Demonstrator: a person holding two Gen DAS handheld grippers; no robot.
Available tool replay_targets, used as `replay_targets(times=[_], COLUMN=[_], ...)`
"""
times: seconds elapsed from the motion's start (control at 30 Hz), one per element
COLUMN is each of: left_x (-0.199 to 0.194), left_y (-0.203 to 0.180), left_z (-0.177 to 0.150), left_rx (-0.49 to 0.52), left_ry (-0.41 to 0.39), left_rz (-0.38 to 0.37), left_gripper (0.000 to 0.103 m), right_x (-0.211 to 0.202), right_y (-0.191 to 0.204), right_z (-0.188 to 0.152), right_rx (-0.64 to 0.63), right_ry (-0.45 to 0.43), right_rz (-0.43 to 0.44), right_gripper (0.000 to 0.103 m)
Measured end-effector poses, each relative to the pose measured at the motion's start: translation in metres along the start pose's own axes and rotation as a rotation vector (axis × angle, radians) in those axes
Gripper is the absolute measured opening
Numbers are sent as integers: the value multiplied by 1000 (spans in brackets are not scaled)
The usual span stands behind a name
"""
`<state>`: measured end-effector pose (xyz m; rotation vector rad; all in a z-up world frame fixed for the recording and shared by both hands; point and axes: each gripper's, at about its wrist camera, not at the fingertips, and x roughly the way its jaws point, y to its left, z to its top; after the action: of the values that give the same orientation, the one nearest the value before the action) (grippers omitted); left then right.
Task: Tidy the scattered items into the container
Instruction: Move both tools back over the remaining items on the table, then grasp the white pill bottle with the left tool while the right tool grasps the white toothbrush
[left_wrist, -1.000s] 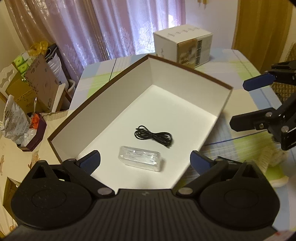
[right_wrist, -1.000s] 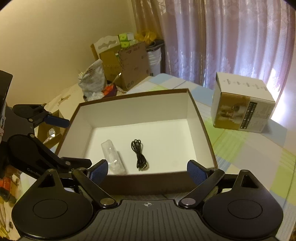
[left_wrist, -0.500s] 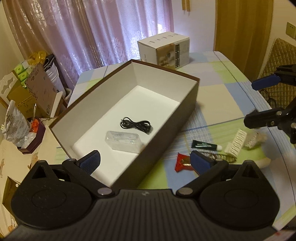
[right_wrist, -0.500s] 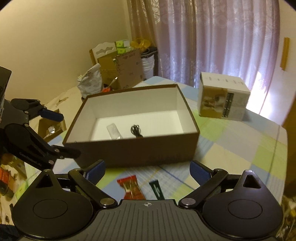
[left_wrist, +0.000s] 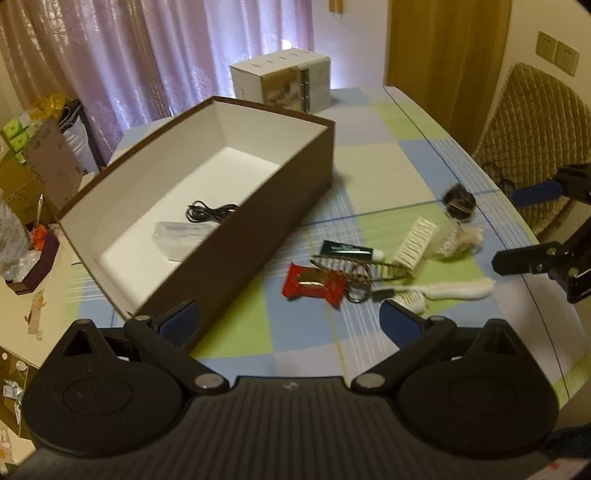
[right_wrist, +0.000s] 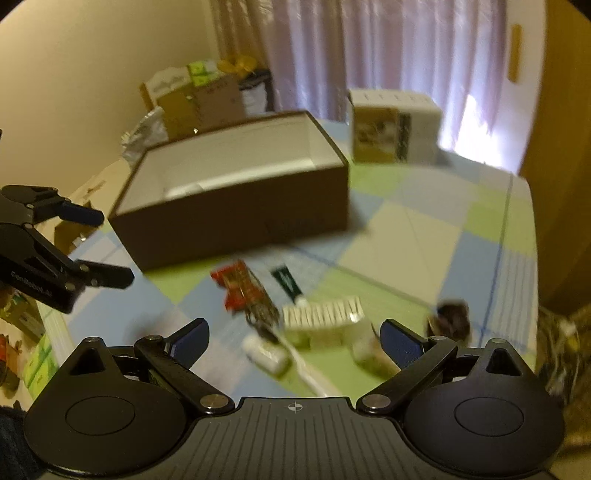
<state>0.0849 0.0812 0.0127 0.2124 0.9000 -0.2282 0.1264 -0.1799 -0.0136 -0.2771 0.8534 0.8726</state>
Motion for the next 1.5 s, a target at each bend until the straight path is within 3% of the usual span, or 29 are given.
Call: replay_targets(times=[0.57,1.13,1.5], left_x=[46,89,115], left_y=[-41,-69,-84], left_z=[-18,-23,-19], left_rx=[57,51,-3], left_ry=[62,141,145], left_rz=[-82,-125,-136], left_gripper=[101,98,83], right_x=[13,38,49], right_y=[-34,-59,-71], right_z=[-54,-73,-78], right_rx=[139,149,98], right_ry=[103,147,162], right_rz=[-83,-64,-64], right_gripper=[97,96,90])
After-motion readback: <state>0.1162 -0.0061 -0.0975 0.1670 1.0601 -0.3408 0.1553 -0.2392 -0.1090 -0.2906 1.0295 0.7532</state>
